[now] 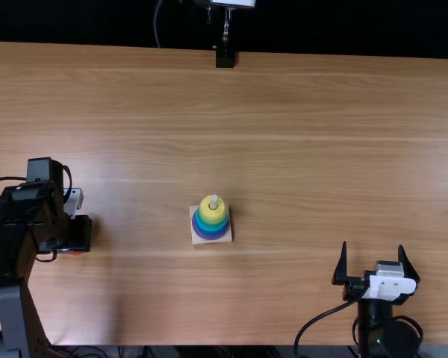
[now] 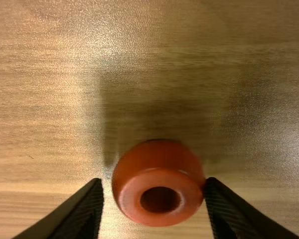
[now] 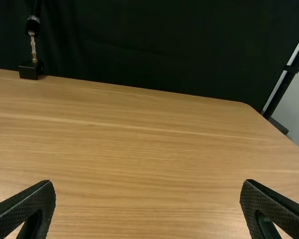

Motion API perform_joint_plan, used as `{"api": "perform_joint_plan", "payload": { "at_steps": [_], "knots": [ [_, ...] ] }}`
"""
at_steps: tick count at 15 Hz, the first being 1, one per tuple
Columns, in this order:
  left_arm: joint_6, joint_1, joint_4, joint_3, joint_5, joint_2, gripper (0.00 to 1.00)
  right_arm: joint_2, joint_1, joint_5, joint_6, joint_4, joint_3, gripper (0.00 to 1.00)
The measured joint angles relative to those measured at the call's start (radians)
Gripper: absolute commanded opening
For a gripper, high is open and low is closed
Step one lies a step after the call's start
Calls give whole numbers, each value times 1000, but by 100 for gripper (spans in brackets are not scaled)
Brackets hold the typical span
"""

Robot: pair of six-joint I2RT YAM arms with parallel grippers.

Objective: Build the Hanoi tower: stack the rings onto the peg from bottom to top in this color order: purple, dark blue, light blue, dark green, light green, yellow, orange.

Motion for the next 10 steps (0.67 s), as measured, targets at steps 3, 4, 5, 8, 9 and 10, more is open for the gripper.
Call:
{"api": "perform_joint_plan", "payload": {
  "at_steps": [3, 4, 5, 8, 9, 10],
  "knots": [
    [-1, 0, 0, 0, 0, 0, 0, 0, 0, 0, 0, 0, 0, 100],
    [0, 0, 0, 0, 0, 0, 0, 0, 0, 0, 0, 0, 0, 100],
    [0, 0, 0, 0, 0, 0, 0, 0, 0, 0, 0, 0, 0, 100],
    [0, -26, -23, 20, 0, 0, 0, 0, 0, 0, 0, 0, 0, 100],
    [0, -37, -22, 51, 0, 0, 0, 0, 0, 0, 0, 0, 0, 100],
    [0, -47, -22, 87, 0, 0, 0, 0, 0, 0, 0, 0, 0, 100]
  ]
}}
